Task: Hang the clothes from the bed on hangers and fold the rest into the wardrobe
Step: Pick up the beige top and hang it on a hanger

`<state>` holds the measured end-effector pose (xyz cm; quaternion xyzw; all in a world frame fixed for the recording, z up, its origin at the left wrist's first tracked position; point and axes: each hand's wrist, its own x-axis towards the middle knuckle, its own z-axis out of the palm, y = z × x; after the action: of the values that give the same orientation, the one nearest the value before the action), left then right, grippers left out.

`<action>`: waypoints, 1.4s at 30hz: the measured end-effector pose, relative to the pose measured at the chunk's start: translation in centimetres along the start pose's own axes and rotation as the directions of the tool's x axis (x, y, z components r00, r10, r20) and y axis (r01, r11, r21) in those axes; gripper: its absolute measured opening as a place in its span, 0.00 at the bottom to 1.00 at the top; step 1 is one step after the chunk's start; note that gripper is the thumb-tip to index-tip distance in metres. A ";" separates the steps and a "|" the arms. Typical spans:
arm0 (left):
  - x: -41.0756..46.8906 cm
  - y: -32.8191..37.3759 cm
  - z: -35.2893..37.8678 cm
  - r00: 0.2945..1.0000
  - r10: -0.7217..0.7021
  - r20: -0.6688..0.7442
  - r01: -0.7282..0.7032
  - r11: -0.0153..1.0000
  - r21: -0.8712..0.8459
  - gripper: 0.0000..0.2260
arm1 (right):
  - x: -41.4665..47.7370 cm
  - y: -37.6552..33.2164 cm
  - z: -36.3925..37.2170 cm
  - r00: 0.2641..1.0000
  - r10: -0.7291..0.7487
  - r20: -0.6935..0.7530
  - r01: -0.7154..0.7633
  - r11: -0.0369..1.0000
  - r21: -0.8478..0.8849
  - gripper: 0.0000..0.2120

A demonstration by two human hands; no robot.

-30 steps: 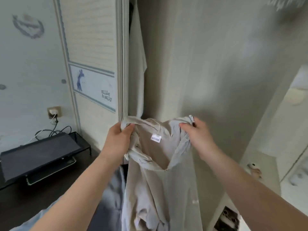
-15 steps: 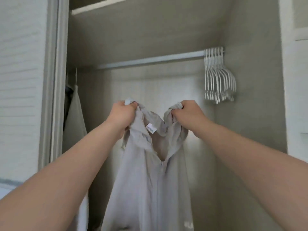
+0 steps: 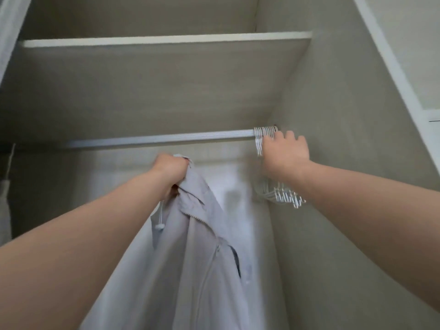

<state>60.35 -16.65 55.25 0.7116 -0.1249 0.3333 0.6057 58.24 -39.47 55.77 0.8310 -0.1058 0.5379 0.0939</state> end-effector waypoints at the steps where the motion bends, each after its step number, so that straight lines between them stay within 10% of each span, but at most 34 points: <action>1: 0.4 -0.3 0.1 1.000 0.004 0.008 -0.004 1.000 0.004 0.07 | 0.1 0.1 0.4 1.000 0.009 0.007 -0.009 0.999 -0.035 0.18; 13: 1.9 -4.5 -2.1 0.997 0.069 -0.029 -0.066 0.992 0.109 0.09 | 1.4 0.5 1.3 0.997 0.033 -0.074 -0.036 0.999 -0.036 0.17; 22: 0.2 -3.6 -3.8 0.987 0.085 -0.136 -0.064 0.986 0.152 0.10 | 1.2 -1.4 -0.4 0.977 0.131 -0.171 -0.063 0.932 0.356 0.15; 30: -4.1 -0.8 -4.1 0.955 0.115 -0.274 -0.078 0.987 0.143 0.09 | -4.2 -4.9 -2.1 0.956 0.250 0.156 -0.225 0.278 0.934 0.11; 35: -9.3 1.9 -3.8 0.932 0.148 -0.330 -0.093 0.980 0.176 0.08 | -9.2 -4.1 -2.5 0.934 0.259 0.246 -0.209 -0.164 0.964 0.06; 42: -19.9 5.9 -4.0 0.907 0.173 -0.383 -0.052 0.951 0.305 0.08 | -18.6 2.7 -6.3 0.948 0.198 0.249 -0.142 -0.437 0.888 0.10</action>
<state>40.77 -18.73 47.62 0.6989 0.0119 0.5228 0.4879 44.54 -38.96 41.45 0.4926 0.2600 0.4025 -0.7265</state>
